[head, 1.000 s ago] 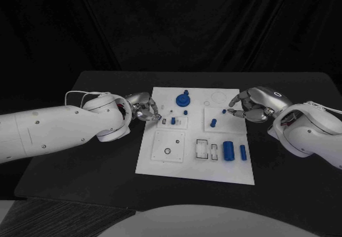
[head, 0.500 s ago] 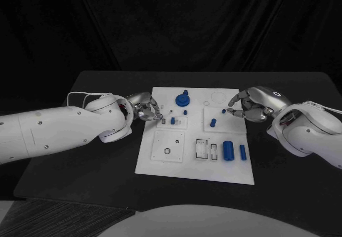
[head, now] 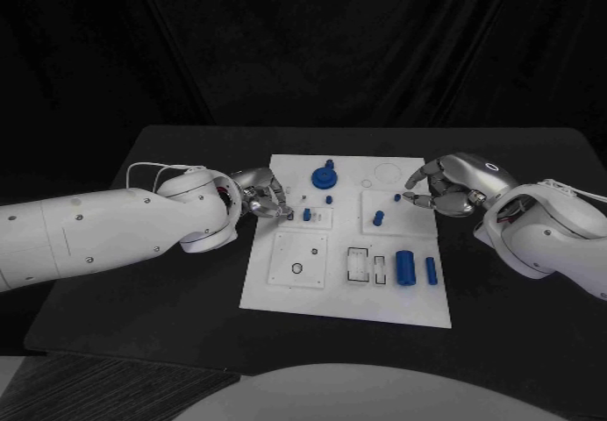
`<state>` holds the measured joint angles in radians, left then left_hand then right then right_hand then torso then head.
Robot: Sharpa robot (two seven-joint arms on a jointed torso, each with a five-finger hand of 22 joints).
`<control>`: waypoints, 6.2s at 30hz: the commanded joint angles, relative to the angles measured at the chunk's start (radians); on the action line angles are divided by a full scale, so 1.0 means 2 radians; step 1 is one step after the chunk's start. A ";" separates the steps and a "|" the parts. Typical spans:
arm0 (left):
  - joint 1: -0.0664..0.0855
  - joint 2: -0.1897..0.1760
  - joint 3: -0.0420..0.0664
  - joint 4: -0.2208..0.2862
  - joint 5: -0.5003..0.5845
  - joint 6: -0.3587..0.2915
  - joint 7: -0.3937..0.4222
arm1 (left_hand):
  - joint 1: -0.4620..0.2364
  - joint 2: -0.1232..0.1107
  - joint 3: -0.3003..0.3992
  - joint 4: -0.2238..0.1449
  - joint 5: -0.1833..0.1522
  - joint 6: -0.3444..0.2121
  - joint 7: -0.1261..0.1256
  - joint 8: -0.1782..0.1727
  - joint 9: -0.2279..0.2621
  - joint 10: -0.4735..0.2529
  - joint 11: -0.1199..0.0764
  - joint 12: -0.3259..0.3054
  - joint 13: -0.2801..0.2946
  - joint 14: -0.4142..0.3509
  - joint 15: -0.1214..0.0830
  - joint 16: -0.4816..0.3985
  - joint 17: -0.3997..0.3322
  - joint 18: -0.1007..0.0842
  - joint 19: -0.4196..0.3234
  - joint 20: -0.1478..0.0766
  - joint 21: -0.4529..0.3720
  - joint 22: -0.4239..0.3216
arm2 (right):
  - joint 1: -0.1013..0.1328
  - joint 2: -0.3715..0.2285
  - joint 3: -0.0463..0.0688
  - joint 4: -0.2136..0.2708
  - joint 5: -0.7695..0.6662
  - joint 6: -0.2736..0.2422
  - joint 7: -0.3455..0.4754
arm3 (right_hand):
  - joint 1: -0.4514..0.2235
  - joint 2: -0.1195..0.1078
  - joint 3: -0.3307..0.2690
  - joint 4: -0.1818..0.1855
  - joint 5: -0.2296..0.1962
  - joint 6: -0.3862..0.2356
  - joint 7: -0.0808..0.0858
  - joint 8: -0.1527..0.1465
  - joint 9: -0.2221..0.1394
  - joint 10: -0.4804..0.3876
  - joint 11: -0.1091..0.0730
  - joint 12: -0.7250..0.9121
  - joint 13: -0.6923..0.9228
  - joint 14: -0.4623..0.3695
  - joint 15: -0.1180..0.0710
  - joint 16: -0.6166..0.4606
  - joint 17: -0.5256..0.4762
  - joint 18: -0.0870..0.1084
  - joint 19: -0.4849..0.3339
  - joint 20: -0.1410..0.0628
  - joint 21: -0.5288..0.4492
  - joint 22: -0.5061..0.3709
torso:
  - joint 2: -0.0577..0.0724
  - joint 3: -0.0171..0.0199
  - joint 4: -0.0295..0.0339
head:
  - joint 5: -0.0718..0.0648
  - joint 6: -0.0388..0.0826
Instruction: Assemble the parts on the task board
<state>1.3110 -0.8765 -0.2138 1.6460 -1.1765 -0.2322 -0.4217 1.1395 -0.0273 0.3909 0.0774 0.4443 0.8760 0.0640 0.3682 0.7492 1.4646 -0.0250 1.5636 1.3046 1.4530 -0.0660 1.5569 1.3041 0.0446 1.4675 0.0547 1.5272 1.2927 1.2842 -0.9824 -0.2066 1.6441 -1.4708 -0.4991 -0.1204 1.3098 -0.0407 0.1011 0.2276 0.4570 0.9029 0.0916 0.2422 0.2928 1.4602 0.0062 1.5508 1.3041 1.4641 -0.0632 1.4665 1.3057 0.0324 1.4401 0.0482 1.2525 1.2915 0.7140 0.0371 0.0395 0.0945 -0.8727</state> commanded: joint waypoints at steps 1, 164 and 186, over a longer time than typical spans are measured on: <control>-0.001 0.001 0.000 0.000 0.003 0.013 0.002 | -0.010 0.019 0.035 0.010 -0.001 0.053 -0.015 0.055 0.035 0.053 -0.003 0.004 0.133 0.059 -0.004 0.007 0.133 -0.015 0.034 -0.007 -0.006 0.129 | 0.000 0.000 0.000 0.001 -0.001 -0.008 -0.007 | 0.014 0.003 0.018 0.000 0.009 0.005 0.001 0.006 -0.006 0.055 0.001 0.010 0.133 0.035 0.002 -0.008 0.042 0.020 0.004 0.001 -0.010 0.092 | 0.000 0.0000 0.0002 | 0.000 0.000; -0.013 0.014 0.000 -0.018 -0.019 -0.004 0.022 | -0.036 0.008 -0.032 0.070 -0.075 0.068 -0.042 0.154 0.140 0.053 -0.026 0.004 0.133 0.059 -0.025 0.007 0.133 -0.014 0.035 -0.028 -0.010 0.128 | -0.001 0.001 0.000 -0.005 -0.001 -0.005 -0.007 | 0.014 0.001 0.019 -0.001 0.010 0.001 0.002 0.005 -0.008 0.055 0.002 0.010 0.133 0.035 0.002 -0.009 0.040 0.020 0.003 0.001 -0.013 0.091 | 0.000 0.0000 0.0005 | 0.000 0.000; -0.013 0.000 0.001 -0.013 -0.019 -0.052 0.059 | 0.001 0.002 -0.037 0.063 -0.005 0.066 -0.044 0.163 0.161 0.053 -0.028 0.004 0.133 0.059 -0.026 0.007 0.133 -0.015 0.035 -0.029 -0.009 0.129 | -0.001 0.002 0.000 -0.006 -0.001 -0.004 -0.006 | 0.014 0.001 0.020 -0.002 0.011 0.001 0.002 0.005 -0.008 0.055 0.002 0.010 0.133 0.035 0.003 -0.010 0.040 0.020 0.002 0.001 -0.015 0.091 | 0.000 -0.0002 0.0005 | 0.001 0.000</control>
<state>1.2867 -0.8769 -0.2133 1.6190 -1.2140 -0.3190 -0.3346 1.1266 -0.0232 0.2985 0.2134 0.4204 1.0145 -0.0214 0.6799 1.0506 1.4579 -0.0679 1.5636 1.3047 1.4668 -0.1055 1.5569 1.3041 0.0446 1.4622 -0.0001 1.5195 1.2927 1.2842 -0.9789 -0.2068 1.6324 -1.4700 -0.5007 -0.1209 1.3098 -0.0407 0.1011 0.2274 0.4570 0.9025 0.0918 0.2421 0.2862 1.4603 0.0063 1.5508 1.3041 1.4641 -0.0632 1.4664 1.3057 0.0325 1.4399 0.0482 1.2351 1.2915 0.7137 0.0369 0.0399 0.0973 -0.8727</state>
